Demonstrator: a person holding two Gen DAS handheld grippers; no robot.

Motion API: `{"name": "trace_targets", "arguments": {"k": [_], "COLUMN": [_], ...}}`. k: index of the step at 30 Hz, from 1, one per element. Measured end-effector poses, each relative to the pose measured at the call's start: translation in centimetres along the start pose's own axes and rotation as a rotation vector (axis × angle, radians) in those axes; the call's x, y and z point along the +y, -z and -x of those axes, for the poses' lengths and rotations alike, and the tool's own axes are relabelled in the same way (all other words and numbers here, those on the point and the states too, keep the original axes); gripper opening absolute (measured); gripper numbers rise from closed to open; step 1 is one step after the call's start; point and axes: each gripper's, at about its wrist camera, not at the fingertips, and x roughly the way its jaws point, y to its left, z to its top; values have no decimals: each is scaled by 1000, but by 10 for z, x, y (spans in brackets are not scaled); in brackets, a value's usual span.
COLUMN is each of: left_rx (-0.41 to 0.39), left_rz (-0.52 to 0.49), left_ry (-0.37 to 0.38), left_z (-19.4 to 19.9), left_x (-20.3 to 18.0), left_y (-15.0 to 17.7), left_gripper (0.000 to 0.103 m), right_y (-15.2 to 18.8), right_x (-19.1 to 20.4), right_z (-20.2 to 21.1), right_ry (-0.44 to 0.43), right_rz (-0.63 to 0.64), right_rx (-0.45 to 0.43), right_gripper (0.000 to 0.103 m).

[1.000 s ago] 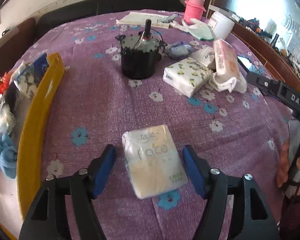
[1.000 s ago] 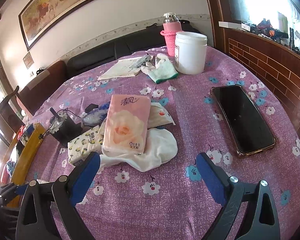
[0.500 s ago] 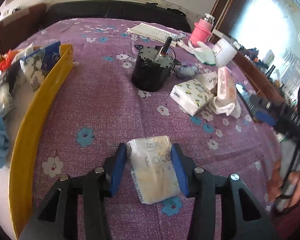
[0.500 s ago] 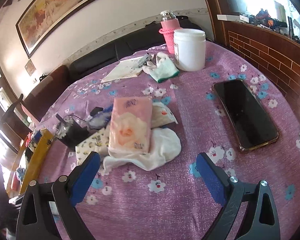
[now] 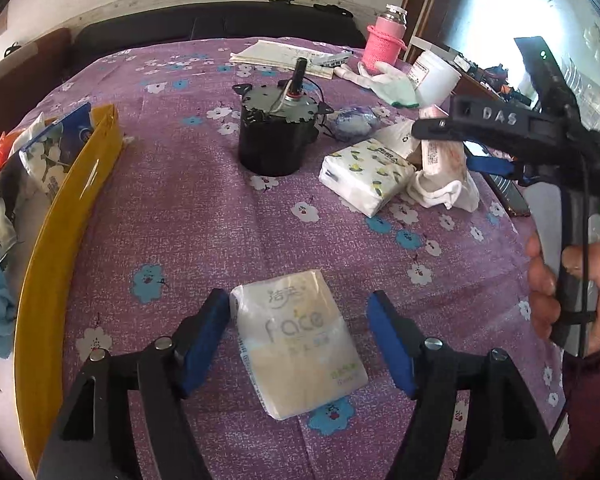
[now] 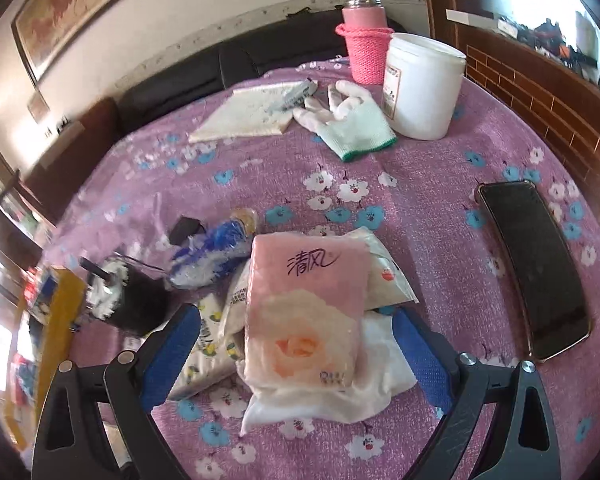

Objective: Organize soft objects
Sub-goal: 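Lift the Face pack with left while right grasps the pink rose tissue pack, then carry both tissue packs to the tray and open both grippers to release them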

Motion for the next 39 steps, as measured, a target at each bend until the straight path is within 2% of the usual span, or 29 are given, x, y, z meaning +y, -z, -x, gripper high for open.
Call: {"name": "trace_targets", "arguments": {"k": [2,3,5,8,10,14,17,24,29,32,35,39], "left_rx": [-6,-9,-20,-40,-54,-124,-162,-176,-223,-249,-261,-251], "left_rz": [13,22,60,131,153,137,116,151,222,270,336,454], "left_ry": [-24,-27,-4,58,72,122,130,181,142,78,-19,-82], "left_z": [1,2,4,8,11,25,34,73,122,145,161,167], "left_x": [2,3,10,24,28,25,20,21,52,81,120,172], "left_y": [0,0,1,2,3,7,10,25,36,43,53,68], "left_gripper": [57,55,49,47,47,47,47,47,47,47,47,47], "right_y": [1,2,5,10,12,22,33,61,76,86,93,98], "right_x": [1,-1,-5,-11,-12,-13,-9,29,73,108,140,182], "right_z": [-1,-1,3,22,37,80,103,133,134,127,119,105], "right_ry": [-5,-12,-40,-78,-95,-153,-185,-241,-321,-366,-397,-424], "right_rz": [10,10,-10,-25,-29,-35,-20,89,170,237,293,356], "right_rx": [8,19,14,-16,-38,-99,-125,-135,-105,-74,-42,-3], "right_gripper": [75,57,57,57,57,58,59,59,59,59,59,59]}}
